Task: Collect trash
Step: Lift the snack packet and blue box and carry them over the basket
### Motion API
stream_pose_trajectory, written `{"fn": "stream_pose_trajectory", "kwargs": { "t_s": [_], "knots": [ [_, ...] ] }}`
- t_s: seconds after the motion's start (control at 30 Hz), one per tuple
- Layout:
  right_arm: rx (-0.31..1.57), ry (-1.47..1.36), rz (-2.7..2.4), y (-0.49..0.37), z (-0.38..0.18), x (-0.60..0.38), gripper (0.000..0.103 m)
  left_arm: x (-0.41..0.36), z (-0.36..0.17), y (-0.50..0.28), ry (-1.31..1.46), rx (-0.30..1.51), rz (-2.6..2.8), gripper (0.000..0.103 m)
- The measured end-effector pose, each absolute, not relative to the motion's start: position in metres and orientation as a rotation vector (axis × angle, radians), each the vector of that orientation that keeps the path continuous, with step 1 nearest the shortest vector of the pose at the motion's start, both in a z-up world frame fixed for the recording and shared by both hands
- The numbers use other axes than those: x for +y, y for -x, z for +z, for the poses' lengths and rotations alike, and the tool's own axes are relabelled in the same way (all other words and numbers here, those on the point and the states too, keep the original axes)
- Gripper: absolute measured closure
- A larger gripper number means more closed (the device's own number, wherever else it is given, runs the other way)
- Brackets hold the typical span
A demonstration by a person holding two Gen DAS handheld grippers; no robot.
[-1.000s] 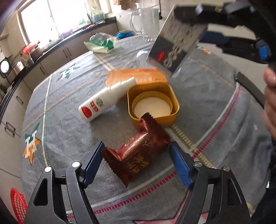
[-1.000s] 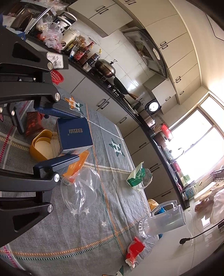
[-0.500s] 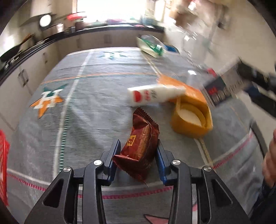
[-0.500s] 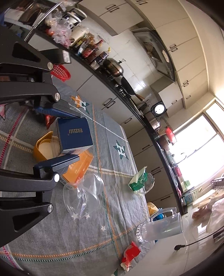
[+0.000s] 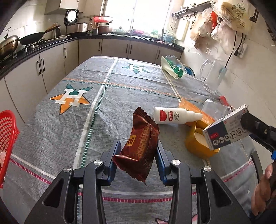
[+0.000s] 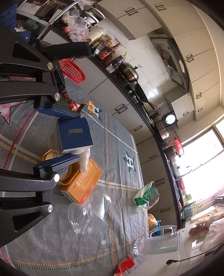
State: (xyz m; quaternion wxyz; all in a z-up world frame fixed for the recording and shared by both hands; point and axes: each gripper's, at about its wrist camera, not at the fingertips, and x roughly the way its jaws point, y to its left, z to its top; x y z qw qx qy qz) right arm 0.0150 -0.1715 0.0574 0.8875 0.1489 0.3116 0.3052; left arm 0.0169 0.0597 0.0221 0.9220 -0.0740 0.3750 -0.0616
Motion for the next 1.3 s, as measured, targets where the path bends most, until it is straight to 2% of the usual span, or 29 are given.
{"fn": "stream_pose_trajectory", "kwargs": {
  "t_s": [1.07, 1.3],
  "knots": [
    [0.654, -0.33, 0.593, -0.021, 0.054, -0.175, 0.058, 0.062, 0.031, -0.008, 0.131, 0.732, -0.097, 0.065],
    [0.657, -0.377, 0.594, 0.0, 0.056, -0.176, 0.057, 0.065, 0.04, 0.009, 0.117, 0.712, -0.084, 0.065]
  ]
}}
